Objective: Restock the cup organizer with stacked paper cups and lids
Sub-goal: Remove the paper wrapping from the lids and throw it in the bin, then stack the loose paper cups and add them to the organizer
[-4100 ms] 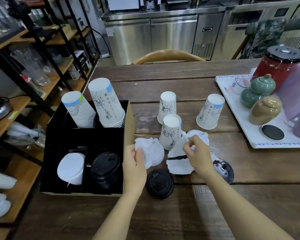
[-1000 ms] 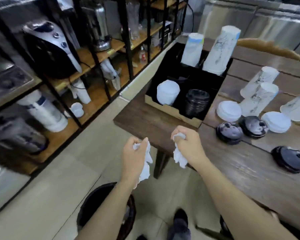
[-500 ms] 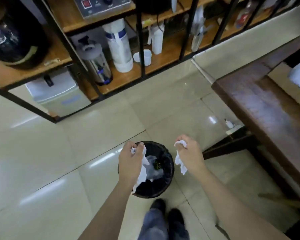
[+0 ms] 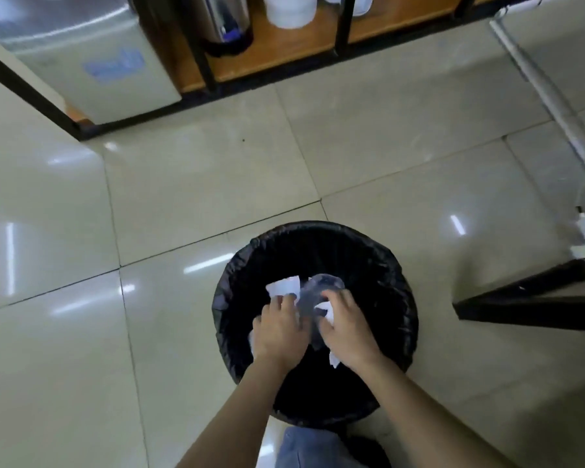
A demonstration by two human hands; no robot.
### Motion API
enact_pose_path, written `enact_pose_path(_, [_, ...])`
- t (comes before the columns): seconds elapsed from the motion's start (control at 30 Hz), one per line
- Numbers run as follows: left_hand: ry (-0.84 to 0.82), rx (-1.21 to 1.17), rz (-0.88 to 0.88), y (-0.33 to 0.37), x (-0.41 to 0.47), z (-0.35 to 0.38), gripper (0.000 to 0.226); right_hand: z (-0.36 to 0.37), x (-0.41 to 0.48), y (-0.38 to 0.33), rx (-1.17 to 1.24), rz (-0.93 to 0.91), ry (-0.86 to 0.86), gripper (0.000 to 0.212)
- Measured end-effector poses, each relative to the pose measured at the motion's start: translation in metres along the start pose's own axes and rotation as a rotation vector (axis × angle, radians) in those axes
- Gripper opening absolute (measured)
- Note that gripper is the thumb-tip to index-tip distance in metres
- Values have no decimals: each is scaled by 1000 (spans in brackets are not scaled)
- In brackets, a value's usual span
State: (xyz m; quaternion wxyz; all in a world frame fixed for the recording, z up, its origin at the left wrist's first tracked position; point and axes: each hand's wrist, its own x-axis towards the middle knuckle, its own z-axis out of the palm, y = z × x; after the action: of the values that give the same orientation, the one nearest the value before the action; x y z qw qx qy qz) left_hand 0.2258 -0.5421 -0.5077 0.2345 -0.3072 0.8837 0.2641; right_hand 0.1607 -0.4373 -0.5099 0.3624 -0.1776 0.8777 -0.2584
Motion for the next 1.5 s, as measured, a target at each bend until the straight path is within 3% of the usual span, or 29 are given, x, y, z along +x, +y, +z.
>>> enact_pose_path(0.1, [-230, 223, 21, -17, 10, 30, 59, 25, 16, 28, -375, 15, -295, 78])
enact_pose_path(0.17, [-309, 328, 51, -22, 5, 31, 68, 23, 13, 33, -463, 10, -361, 86])
enact_pose_path(0.23, [-296, 336, 45, -21, -7, 17, 72, 11, 2, 27, -475, -25, -277, 86])
enact_pose_path(0.37, [-32, 273, 96, 0, -40, -41, 67, -43, -35, -13, -461, -140, -33, 83])
enact_pose_path(0.53, [215, 133, 189, 52, -101, -147, 64, -143, -100, -84, -382, -199, 167, 83])
enact_pose_path(0.73, [403, 69, 368, 132, -179, -270, 62, -264, -195, -170, -381, -263, 416, 83])
enact_pose_path(0.9, [470, -37, 495, 195, -226, -349, 74, -347, -262, -211, -378, -256, 615, 82])
enact_pose_path(1.1, [477, 10, 662, 262, -265, -396, 78, -415, -323, -217, -389, -125, 849, 80])
enact_pose_path(1.23, [422, 19, 804, 306, -286, -404, 59, -445, -361, -203, -370, -43, 970, 79])
enact_pose_path(1.5, [277, 18, 1032, 397, -328, -371, 58, -479, -439, -147, -317, 159, 1116, 80])
